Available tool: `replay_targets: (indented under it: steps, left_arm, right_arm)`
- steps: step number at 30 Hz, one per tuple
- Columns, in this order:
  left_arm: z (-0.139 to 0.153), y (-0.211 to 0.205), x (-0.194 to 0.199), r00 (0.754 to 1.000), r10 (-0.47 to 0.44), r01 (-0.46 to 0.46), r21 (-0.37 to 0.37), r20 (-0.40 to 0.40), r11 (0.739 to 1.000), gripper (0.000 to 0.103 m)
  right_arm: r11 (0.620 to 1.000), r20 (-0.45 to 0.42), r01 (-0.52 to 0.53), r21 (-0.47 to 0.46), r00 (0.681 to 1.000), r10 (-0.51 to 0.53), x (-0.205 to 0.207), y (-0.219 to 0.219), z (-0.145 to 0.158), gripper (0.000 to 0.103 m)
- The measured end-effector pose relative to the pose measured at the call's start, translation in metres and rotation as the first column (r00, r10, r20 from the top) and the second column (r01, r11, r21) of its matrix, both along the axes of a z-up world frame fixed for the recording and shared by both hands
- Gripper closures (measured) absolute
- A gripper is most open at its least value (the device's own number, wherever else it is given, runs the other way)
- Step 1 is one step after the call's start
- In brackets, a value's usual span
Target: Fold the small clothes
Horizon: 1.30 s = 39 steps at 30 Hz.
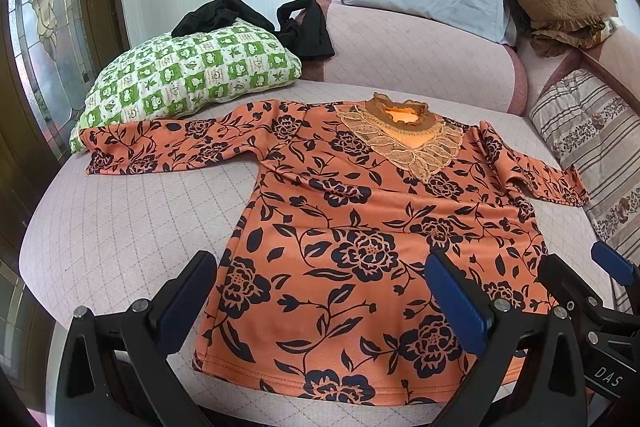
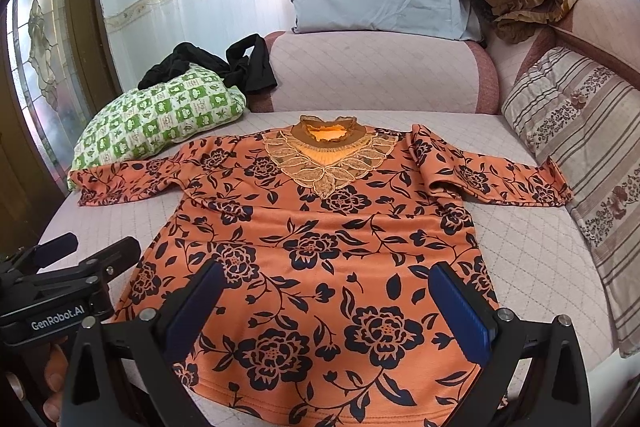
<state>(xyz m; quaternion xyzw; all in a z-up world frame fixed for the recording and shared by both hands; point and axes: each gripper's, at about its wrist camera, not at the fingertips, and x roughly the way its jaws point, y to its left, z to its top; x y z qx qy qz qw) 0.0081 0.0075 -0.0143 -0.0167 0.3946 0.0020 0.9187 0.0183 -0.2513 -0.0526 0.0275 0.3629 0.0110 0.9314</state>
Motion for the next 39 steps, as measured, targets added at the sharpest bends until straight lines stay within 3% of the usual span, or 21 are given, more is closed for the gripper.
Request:
replay_targets:
  steps: [25, 27, 30, 35, 38, 39]
  left_arm:
    - [-0.008, -0.006, 0.009, 1.0, -0.003, 0.003, 0.001, -0.019, 1.0, 0.0]
    - [-0.014, -0.001, 0.012, 0.999, 0.003, -0.004, -0.01, -0.032, 1.0, 0.0]
    - [-0.03, 0.008, 0.021, 0.997, 0.022, -0.024, -0.017, -0.074, 1.0, 0.0]
    - [-0.056, 0.019, 0.037, 0.991, 0.046, -0.047, -0.008, -0.123, 0.999, 0.0]
    - [-0.073, 0.023, 0.046, 0.987, 0.048, -0.049, -0.003, -0.152, 0.999, 0.0]
    - [-0.076, 0.023, 0.049, 0.986, 0.047, -0.048, 0.0, -0.161, 0.999, 0.0]
  right_arm:
    - [1.0, -0.016, -0.007, 0.005, 1.0, 0.007, 0.008, 0.0, -0.007, 0.0]
    - [0.999, -0.029, -0.012, 0.03, 0.999, 0.013, 0.012, -0.004, -0.01, 0.0]
    - [0.989, -0.05, -0.005, 0.145, 0.999, 0.012, 0.019, -0.032, -0.016, 0.0]
    - [0.924, -0.089, 0.143, 0.355, 0.989, -0.119, 0.045, -0.136, -0.027, 0.0]
    - [0.814, -0.16, 0.326, 0.481, 0.945, -0.284, 0.071, -0.233, -0.052, 0.004]
    - [0.759, -0.18, 0.387, 0.524, 0.921, -0.345, 0.079, -0.27, -0.065, 0.006]
